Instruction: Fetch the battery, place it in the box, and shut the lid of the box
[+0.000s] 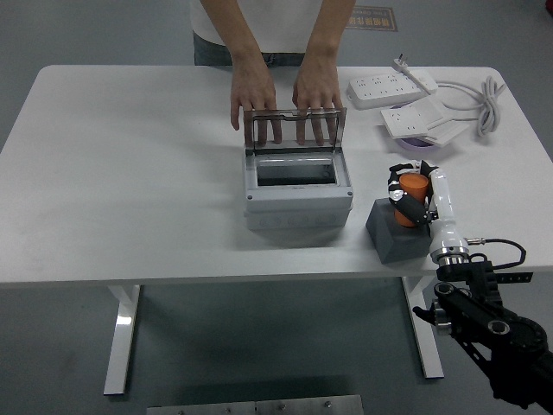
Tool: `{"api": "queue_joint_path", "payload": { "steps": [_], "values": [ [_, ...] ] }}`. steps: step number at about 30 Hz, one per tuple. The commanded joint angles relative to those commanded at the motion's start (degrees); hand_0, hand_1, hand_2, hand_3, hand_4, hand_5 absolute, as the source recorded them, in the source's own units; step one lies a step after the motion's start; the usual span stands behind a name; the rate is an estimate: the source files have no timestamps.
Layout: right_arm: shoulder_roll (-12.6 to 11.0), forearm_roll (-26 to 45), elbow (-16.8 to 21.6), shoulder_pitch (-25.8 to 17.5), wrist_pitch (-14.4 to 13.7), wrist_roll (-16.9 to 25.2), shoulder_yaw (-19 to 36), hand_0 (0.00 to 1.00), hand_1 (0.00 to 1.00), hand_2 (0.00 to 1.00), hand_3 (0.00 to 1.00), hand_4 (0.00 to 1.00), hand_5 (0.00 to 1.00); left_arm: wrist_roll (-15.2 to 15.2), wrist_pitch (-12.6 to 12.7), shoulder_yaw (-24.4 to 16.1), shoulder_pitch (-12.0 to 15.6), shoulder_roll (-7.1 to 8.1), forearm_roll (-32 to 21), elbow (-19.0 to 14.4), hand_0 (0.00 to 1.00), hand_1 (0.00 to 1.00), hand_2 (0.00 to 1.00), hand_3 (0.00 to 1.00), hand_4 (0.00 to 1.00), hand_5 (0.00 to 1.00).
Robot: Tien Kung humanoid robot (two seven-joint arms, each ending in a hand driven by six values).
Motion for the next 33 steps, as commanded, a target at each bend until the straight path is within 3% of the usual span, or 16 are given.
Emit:
{"api": "queue_joint_path", "payload": {
  "steps": [12,13,16,18,19,25,30,31,33],
  "values": [
    [-1.0,-4.1,0.8,2.4,1.2,-3.9,0.2,0.265,0.347,0.403,0.424,0.18,0.002,-0.2,0.4,-0.1,-0.2,0.14,0.2,-0.1,0.457,0.651,0.655,0.665,0.782,0.686],
    [-1.2,-5.4,1.0,2.8,1.4,-4.7,0.3,0.243,0.287,0.338,0.316,0.002,0.002,-0.2,0.4,-0.1,-0.2,0.14,0.2,-0.1,0.458,0.651,0.655,0.667,0.78,0.686],
    [-1.6,-8.8,1.7,4.1,2.1,-6.9,0.8,0.243,0.287,0.338,0.316,0.002,0.002,-0.1,0.5,-0.1,-0.3,0.2,0.1,-0.1,0.458,0.651,0.655,0.667,0.78,0.686],
    [-2.1,-12.2,2.7,5.2,3.4,-9.5,1.7,0.243,0.287,0.338,0.316,0.002,0.002,-0.1,0.5,0.0,-0.3,0.3,0.0,-0.1,0.458,0.651,0.655,0.667,0.78,0.686],
    [-2.4,-14.3,3.4,5.9,4.3,-11.2,2.1,0.164,0.22,0.276,0.252,0.002,0.002,0.0,0.5,0.0,-0.3,0.35,-0.1,-0.1,0.459,0.651,0.657,0.669,0.78,0.686],
    [-4.0,-27.3,5.9,10.9,10.6,-20.8,2.4,0.145,0.212,0.272,0.248,0.002,0.002,0.2,0.6,0.2,-0.2,0.59,-0.6,-0.2,0.459,0.651,0.656,0.672,0.781,0.688],
    [-4.2,-37.7,6.1,15.4,15.1,-28.8,-0.3,0.145,0.212,0.272,0.248,0.002,0.002,0.3,0.7,0.3,-0.2,0.81,-0.9,-0.2,0.459,0.651,0.656,0.672,0.781,0.688],
    [-4.1,-40.1,6.0,16.3,15.7,-30.6,-1.0,0.087,0.199,0.299,0.307,0.002,0.002,0.3,0.8,0.3,-0.2,0.86,-1.0,-0.2,0.459,0.652,0.657,0.673,0.784,0.691],
    [-3.8,-43.3,5.6,17.5,16.3,-33.2,-2.1,0.087,0.199,0.299,0.307,0.002,0.002,0.3,0.8,0.3,-0.2,0.93,-1.0,-0.2,0.459,0.652,0.657,0.673,0.784,0.691]
  ]
}}
